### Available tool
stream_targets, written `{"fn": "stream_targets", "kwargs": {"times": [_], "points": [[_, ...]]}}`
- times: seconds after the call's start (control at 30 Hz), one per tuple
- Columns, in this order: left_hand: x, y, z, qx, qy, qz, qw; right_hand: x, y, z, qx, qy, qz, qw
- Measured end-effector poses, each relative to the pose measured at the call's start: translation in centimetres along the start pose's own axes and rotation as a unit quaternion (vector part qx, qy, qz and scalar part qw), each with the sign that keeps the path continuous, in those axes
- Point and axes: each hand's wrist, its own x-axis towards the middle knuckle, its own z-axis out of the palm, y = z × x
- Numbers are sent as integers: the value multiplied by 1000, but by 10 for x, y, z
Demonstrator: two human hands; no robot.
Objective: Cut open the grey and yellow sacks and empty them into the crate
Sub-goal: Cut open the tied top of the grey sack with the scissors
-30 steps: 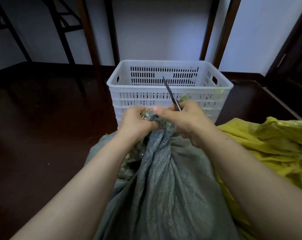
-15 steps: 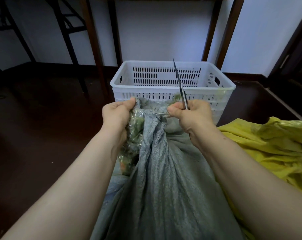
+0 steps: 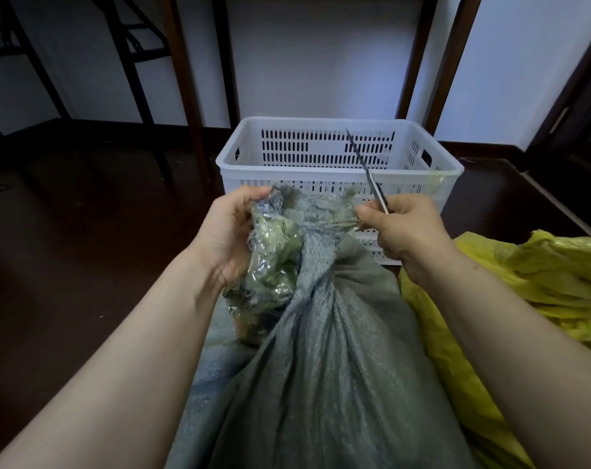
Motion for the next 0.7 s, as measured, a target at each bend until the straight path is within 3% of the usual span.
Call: {"fn": "stream_targets", "kwargs": {"times": [0.17, 0.27, 0.33, 0.4, 0.53, 0.6, 0.7], "points": [[3, 3, -16, 24, -122, -81, 989, 6, -7, 0, -49, 18, -34, 998], [2, 4, -18, 207, -182, -72, 958, 9, -7, -2, -68, 48, -65, 994], [0, 5, -14, 344, -159, -75, 922, 10, -6, -3, -74, 58, -72, 993], [2, 4, -11, 408, -108, -62, 905, 9, -7, -2, -77, 58, -84, 992], [5, 0, -12, 293, -52, -32, 954, -1, -16, 4, -169, 87, -190, 963], [4, 0, -13, 246, -46, -15, 968, -6, -19, 11, -115, 11, -173, 978], [3, 1, -13, 195, -74, -8, 978, -11, -11, 20, -90, -123, -77, 985]]}}
